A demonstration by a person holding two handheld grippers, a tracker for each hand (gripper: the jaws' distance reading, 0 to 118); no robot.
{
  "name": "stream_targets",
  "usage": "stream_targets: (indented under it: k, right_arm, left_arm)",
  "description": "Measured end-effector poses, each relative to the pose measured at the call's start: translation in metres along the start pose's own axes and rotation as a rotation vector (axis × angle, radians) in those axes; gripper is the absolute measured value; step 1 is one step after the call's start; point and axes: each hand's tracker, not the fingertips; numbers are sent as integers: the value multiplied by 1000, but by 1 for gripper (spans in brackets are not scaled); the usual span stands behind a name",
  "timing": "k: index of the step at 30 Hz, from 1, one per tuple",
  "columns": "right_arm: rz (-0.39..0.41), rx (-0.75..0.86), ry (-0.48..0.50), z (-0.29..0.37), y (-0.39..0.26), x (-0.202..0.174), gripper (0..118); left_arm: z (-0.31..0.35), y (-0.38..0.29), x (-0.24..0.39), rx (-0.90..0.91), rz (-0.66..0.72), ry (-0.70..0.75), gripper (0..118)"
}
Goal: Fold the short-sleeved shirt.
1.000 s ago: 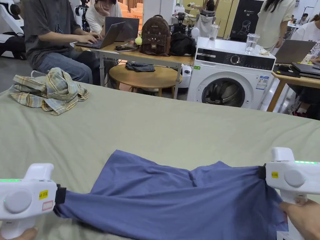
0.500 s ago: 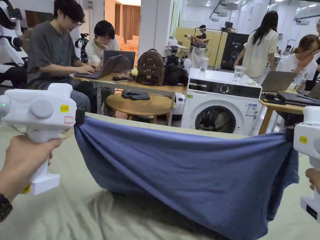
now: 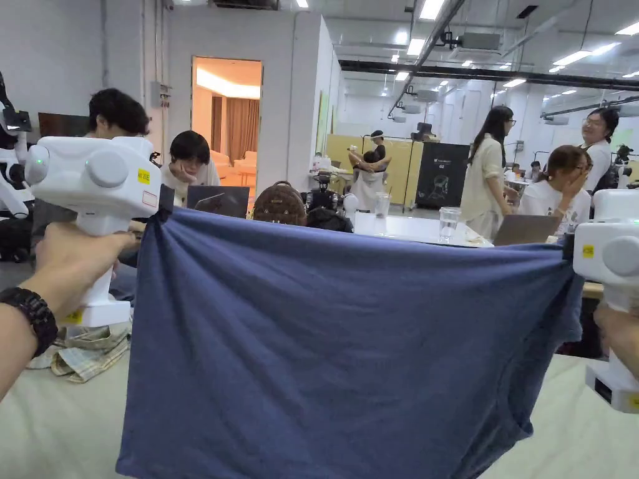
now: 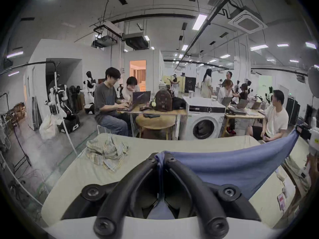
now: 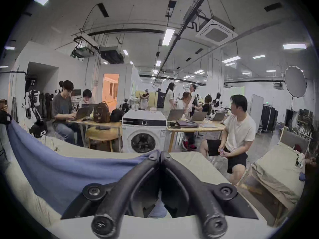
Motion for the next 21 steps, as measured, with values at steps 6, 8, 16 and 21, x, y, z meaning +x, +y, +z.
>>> stream_targets:
  k: [6, 8, 16, 21]
  right_arm:
    - [28, 65, -30, -16, 32, -10, 0]
    - [16, 86, -31, -18, 47, -8, 0]
    - [22, 124, -57, -14, 63, -10, 0]
    - [44, 69, -55, -11, 23, -13, 0]
  left_arm:
    - [-4, 34, -4, 63, 34, 22, 0]
    - [-3, 43, -7, 75, 45, 26, 0]
    - [-7, 36, 0, 93, 9, 35, 0]
    - [-18, 2, 0, 39, 7, 39, 0]
